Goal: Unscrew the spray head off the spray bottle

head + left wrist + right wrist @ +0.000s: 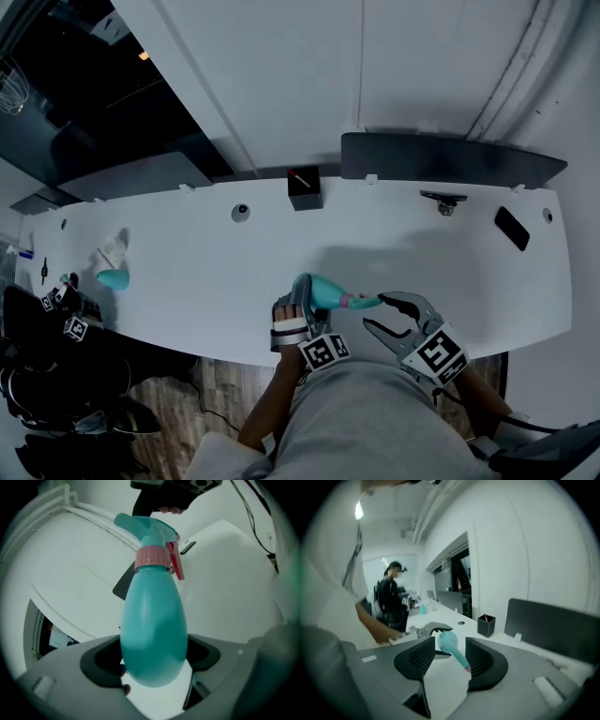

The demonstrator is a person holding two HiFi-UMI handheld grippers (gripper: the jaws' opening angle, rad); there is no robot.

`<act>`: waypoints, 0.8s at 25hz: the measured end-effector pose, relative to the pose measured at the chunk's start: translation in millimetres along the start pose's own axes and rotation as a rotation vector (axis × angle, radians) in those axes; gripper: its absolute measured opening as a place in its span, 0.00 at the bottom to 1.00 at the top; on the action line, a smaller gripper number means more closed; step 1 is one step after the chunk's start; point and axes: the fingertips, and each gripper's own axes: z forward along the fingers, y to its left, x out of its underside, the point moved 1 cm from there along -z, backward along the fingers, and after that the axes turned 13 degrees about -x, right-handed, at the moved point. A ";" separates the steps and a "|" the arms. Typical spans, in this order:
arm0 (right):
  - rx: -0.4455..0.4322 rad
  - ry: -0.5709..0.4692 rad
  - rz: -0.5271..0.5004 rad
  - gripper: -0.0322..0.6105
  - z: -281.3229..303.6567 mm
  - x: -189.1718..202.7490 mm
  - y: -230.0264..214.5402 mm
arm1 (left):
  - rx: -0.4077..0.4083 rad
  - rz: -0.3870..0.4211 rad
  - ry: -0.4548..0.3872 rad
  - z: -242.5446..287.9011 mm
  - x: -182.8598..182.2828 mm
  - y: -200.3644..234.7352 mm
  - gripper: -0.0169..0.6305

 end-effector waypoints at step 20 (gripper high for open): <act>-0.186 -0.538 1.505 0.26 21.6 31.5 -20.3 | -0.144 0.061 -0.050 -1.5 -12.5 22.1 0.64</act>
